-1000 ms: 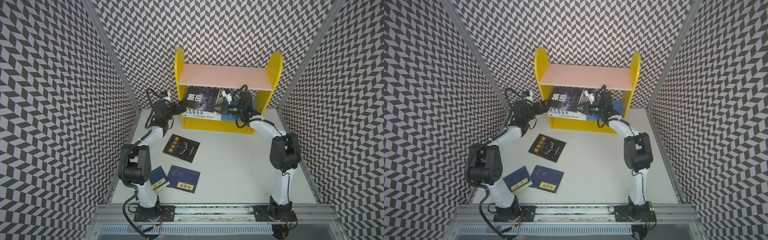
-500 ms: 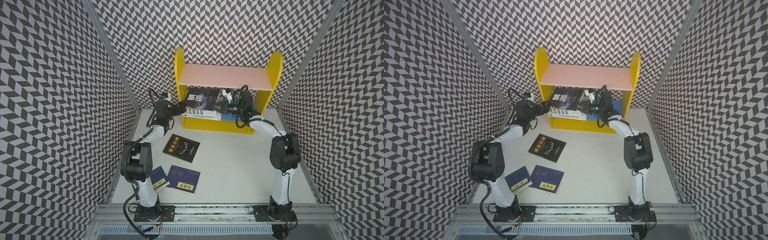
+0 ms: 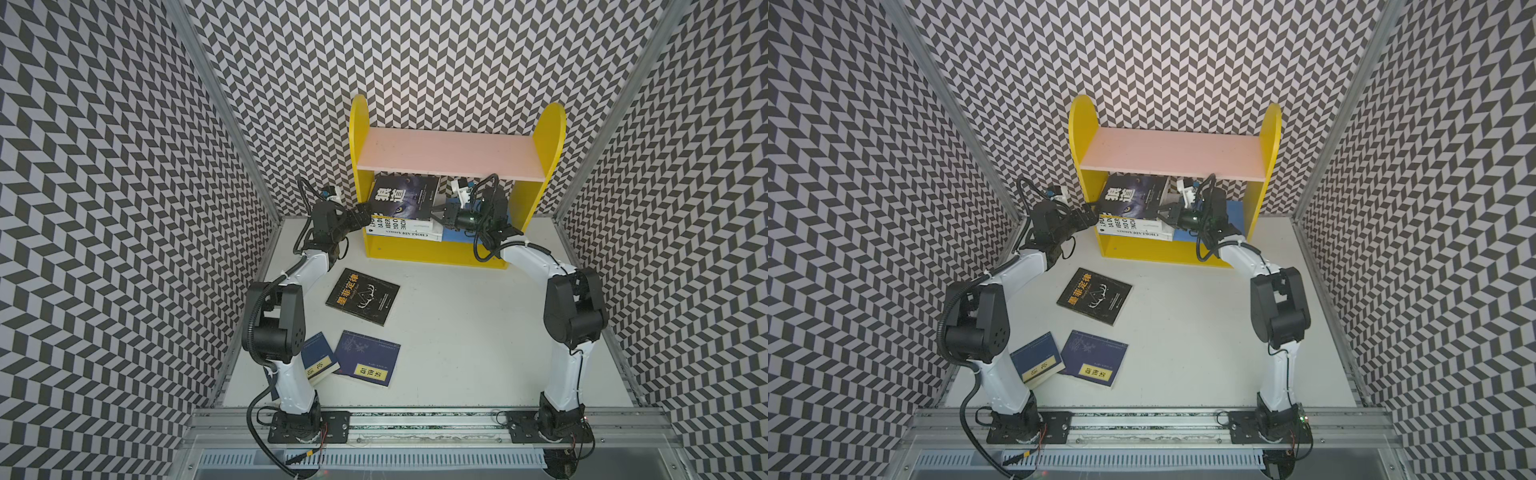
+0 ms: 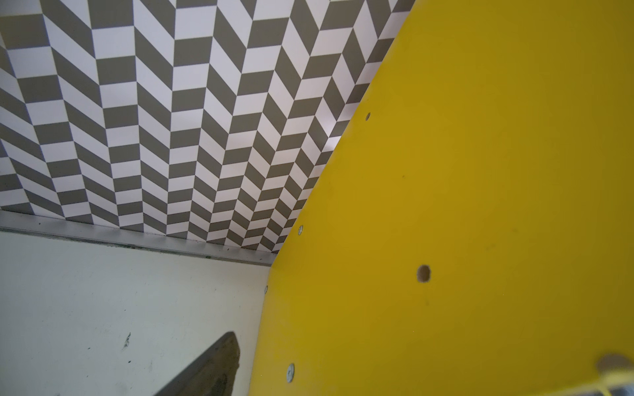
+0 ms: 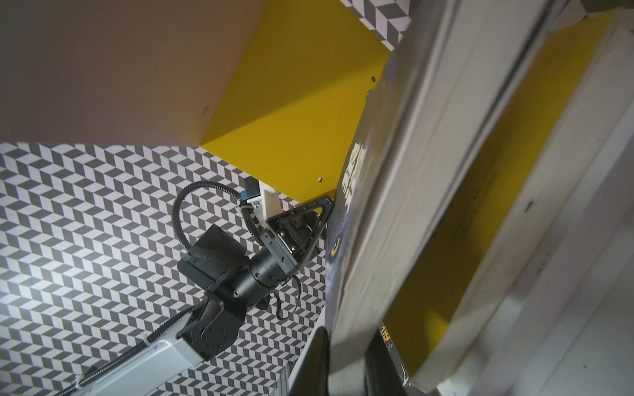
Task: Stacking books/files
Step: Place the book on the bookshelf.
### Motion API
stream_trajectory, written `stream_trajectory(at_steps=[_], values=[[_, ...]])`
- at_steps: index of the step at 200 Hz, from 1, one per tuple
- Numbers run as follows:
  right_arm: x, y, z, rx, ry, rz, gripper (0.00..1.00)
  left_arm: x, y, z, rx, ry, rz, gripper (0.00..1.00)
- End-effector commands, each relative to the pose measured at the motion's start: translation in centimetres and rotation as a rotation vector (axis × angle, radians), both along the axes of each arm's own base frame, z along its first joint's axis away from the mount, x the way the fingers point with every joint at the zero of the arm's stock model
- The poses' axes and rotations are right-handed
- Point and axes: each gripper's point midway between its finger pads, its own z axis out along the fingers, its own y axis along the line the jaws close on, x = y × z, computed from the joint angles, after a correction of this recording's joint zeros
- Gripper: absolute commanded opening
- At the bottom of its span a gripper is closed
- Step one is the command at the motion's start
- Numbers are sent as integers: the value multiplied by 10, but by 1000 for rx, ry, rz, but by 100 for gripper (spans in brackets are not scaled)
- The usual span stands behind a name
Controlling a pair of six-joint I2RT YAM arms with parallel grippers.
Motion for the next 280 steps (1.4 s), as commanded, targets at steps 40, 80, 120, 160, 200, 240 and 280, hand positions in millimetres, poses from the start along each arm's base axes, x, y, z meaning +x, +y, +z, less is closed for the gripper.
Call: stream_trajectory(at_steps=[40,80,120,160,200,240,280], values=[[9,-13,57,42,-200,-88,13,-5,-4,-14,10,44,-19,97],[17,-13,48,39,-187,-110,18,-7,-3,-13,7,37,-21,97],[26,-18,43,25,-172,-171,20,-11,-6,-5,-2,6,-38,97],[35,-17,32,11,-139,-178,22,-14,-4,2,-7,-16,-42,97],[36,-11,21,-2,-113,-158,22,-16,-2,8,-11,-30,-36,97],[33,-3,15,-24,-108,-143,24,-19,7,10,-20,-26,16,97],[34,-3,6,-46,-86,-154,25,-25,17,18,-31,-36,67,97]])
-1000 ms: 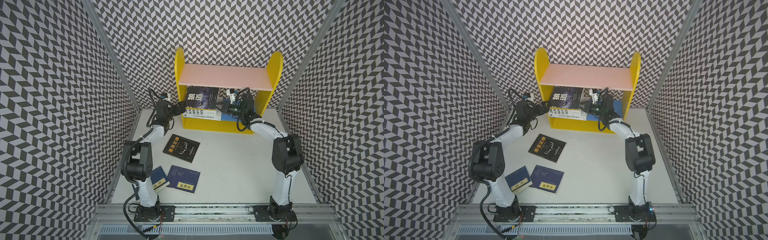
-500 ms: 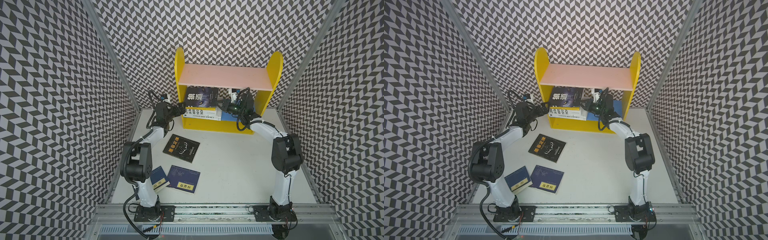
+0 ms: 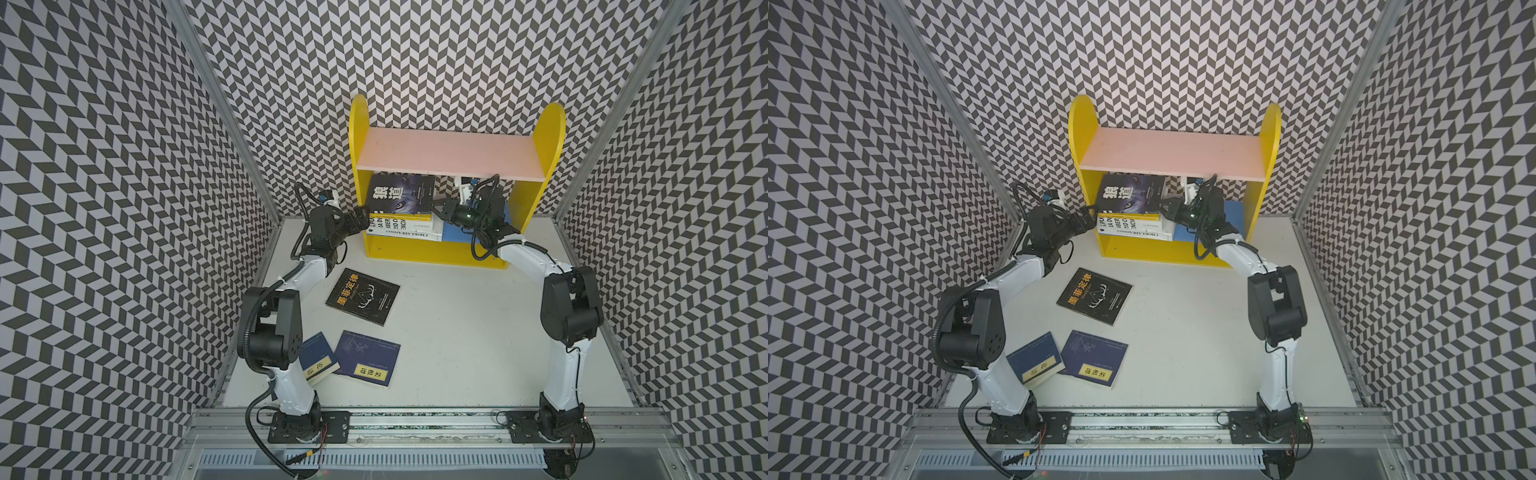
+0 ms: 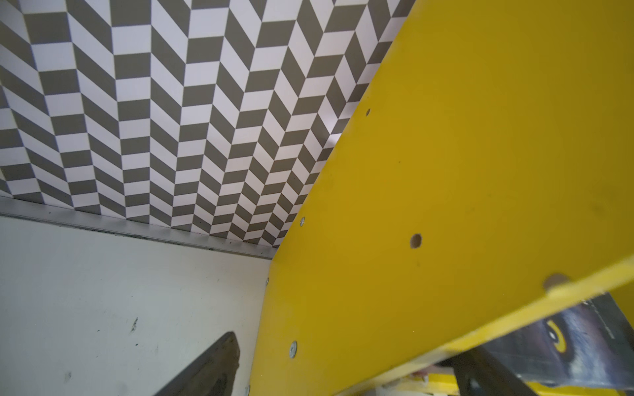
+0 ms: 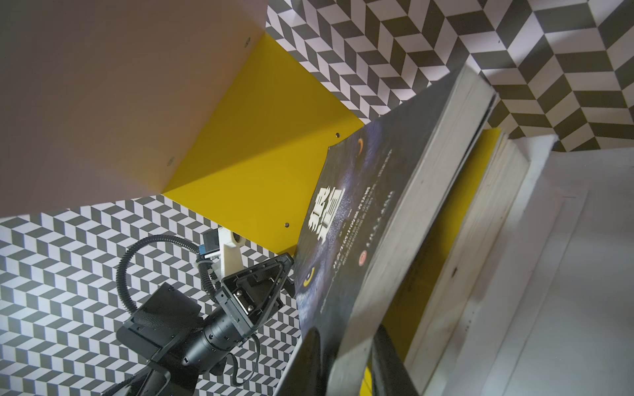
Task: Stacking books/files
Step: Place the book on the bookshelf.
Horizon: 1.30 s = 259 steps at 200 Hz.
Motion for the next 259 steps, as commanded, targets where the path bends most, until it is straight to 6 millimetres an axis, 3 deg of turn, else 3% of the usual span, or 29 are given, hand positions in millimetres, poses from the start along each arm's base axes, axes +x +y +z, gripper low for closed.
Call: stream_trajectory(at_steps=[1,31,74,119,173,207,228,259], values=[[6,0,8,-8,-40,-11,25,-9,12,18,-11,-30,49,97],[3,-3,15,-28,-63,-29,27,-17,15,32,-20,-67,58,97],[-1,-10,29,-65,-118,-69,44,-24,17,41,-34,-84,60,97],[-4,-17,44,-93,-162,-101,43,-32,23,46,-41,-91,82,98],[-16,-6,48,-76,-175,-37,35,-54,31,54,-62,-107,114,98],[-32,-8,50,-74,-189,-27,42,-80,34,56,-147,-98,90,100],[-51,-9,35,-84,-163,-33,45,-101,31,32,-238,-27,75,100],[-87,-10,17,-124,-180,-66,53,-124,31,-34,-260,188,99,100]])
